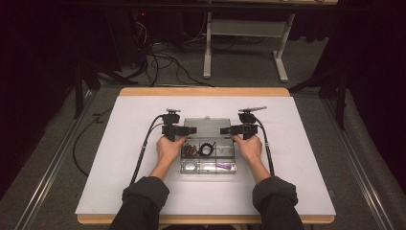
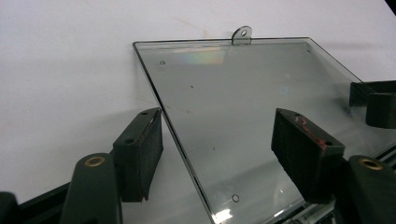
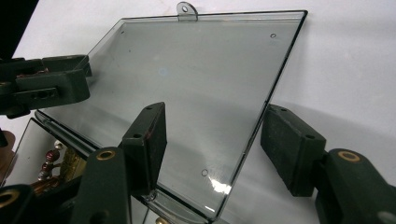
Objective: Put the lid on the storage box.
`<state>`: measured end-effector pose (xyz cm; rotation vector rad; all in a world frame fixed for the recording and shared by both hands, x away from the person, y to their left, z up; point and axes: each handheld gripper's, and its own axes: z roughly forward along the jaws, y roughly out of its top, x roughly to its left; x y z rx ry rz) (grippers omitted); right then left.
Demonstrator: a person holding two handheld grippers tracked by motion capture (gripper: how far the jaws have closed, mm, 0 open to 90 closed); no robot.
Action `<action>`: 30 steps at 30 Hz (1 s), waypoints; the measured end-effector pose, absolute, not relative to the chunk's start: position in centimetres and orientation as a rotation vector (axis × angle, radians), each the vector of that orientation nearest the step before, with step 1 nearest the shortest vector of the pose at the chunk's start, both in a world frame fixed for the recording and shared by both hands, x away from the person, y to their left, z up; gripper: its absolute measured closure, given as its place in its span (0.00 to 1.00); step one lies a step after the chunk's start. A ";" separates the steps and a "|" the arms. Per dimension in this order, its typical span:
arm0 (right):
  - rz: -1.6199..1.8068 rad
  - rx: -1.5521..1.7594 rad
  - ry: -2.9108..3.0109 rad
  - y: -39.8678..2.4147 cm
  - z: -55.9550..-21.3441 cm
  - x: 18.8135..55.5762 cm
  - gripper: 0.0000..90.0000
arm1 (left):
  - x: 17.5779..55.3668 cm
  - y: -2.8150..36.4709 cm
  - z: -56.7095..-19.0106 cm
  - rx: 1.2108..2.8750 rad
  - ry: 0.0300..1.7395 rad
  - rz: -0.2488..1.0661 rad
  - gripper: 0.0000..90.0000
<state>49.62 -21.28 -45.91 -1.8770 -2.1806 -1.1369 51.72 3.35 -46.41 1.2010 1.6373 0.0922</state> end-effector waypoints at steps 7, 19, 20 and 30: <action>-1.162 -1.863 -2.170 -21.4 -45.9 49.6 0.48 | 51.8 3.4 -46.4 1.188 1.648 0.073 0.38; -1.248 -1.837 -2.239 -21.8 -45.2 49.0 0.59 | 51.6 3.5 -45.6 1.174 1.607 0.068 0.42; -1.258 -1.833 -2.246 -21.8 -45.1 48.9 0.60 | 51.5 3.5 -45.4 1.178 1.599 0.073 0.44; -1.324 -1.797 -2.351 -22.1 -43.8 48.2 0.73 | 50.7 4.2 -43.9 1.177 1.528 0.089 0.57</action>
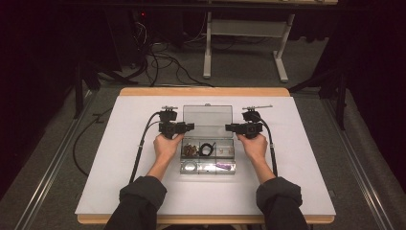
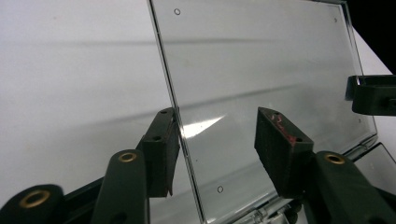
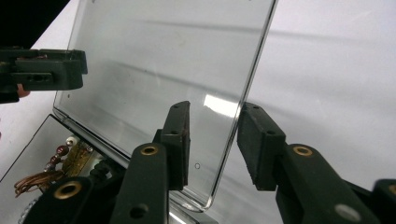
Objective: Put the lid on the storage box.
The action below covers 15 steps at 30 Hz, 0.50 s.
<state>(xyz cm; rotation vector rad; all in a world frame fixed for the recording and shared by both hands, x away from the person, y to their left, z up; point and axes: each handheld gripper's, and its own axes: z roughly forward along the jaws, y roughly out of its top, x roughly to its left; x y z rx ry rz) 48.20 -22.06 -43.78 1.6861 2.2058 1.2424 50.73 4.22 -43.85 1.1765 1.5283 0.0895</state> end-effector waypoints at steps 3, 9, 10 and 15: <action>1.244 1.653 2.205 -22.1 -43.4 47.9 0.76 | 50.4 4.5 -43.4 1.181 1.506 0.089 0.60; 1.246 1.607 2.207 -22.1 -42.7 47.5 0.78 | 49.8 4.9 -42.7 1.196 1.471 0.092 0.63; 1.246 1.594 2.208 -22.1 -42.6 47.4 0.78 | 49.7 4.9 -42.6 1.196 1.465 0.095 0.64; 1.243 1.557 2.209 -22.1 -42.2 47.0 0.79 | 49.1 4.9 -42.3 1.228 1.428 0.124 0.65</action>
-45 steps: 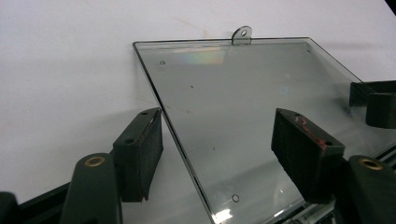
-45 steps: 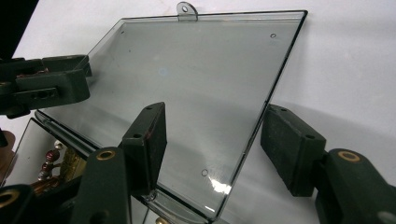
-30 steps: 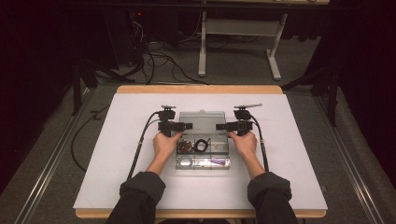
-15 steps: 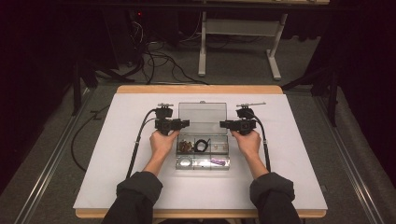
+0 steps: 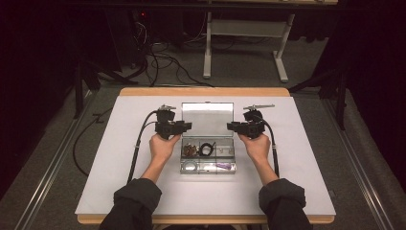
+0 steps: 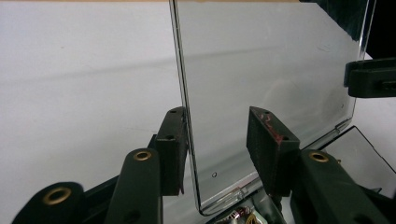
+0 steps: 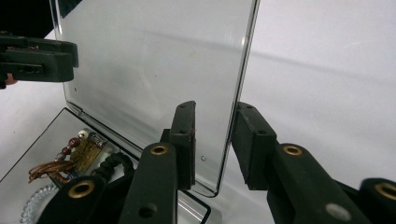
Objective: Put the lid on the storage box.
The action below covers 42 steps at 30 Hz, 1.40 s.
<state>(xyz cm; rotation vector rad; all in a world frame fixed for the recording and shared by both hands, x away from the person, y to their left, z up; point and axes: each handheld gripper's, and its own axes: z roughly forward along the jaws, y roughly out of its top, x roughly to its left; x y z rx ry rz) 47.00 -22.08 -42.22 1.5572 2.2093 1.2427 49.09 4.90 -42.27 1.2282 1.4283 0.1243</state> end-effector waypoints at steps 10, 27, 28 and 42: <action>1.237 1.480 2.206 -22.0 -41.9 46.1 0.79 | 47.9 4.8 -41.9 1.279 1.362 0.183 0.67; 1.193 1.400 2.218 -21.5 -41.3 44.6 0.78 | 46.2 4.9 -41.8 1.278 1.302 0.215 0.67; 1.196 1.389 2.217 -21.5 -41.3 44.5 0.78 | 46.0 4.9 -41.8 1.289 1.297 0.223 0.67; 1.185 1.338 2.216 -21.4 -41.3 43.3 0.75 | 45.0 4.8 -42.2 1.293 1.276 0.254 0.67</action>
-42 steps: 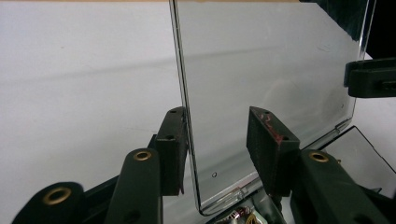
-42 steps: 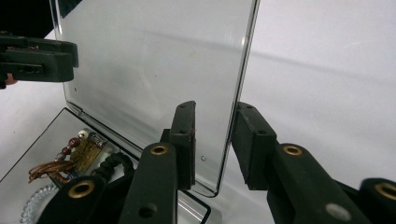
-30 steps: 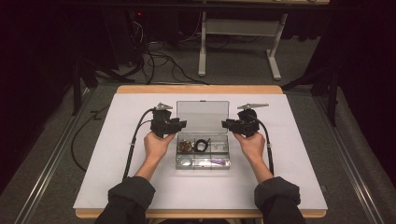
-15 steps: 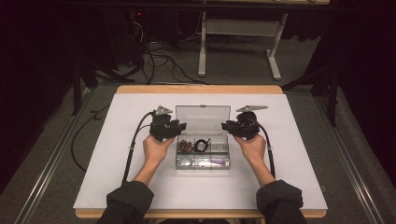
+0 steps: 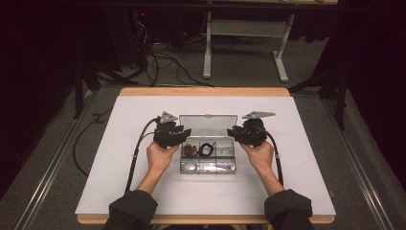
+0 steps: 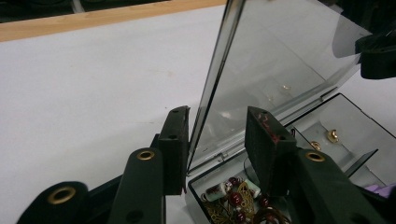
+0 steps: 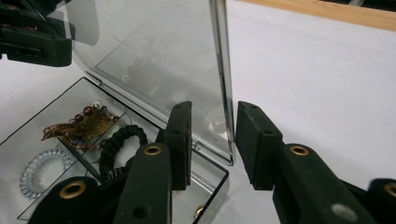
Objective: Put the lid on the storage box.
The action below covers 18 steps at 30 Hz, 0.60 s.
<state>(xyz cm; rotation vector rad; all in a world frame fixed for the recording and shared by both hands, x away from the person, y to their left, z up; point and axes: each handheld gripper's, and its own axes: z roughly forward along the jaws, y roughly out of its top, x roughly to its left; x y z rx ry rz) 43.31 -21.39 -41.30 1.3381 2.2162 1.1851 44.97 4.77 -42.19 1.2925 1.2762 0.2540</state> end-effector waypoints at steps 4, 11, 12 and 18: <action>1.189 1.343 2.215 -21.6 -41.6 43.0 0.76 | 44.7 4.7 -42.3 1.296 1.273 0.258 0.66; 1.179 1.355 2.224 -21.6 -42.2 42.8 0.76 | 44.4 4.9 -42.7 1.305 1.269 0.258 0.65; 1.178 1.352 2.224 -21.6 -42.2 42.7 0.76 | 44.4 5.0 -42.8 1.304 1.271 0.256 0.65; 1.180 1.339 2.228 -21.7 -42.3 42.5 0.76 | 44.2 5.2 -43.3 1.307 1.282 0.250 0.66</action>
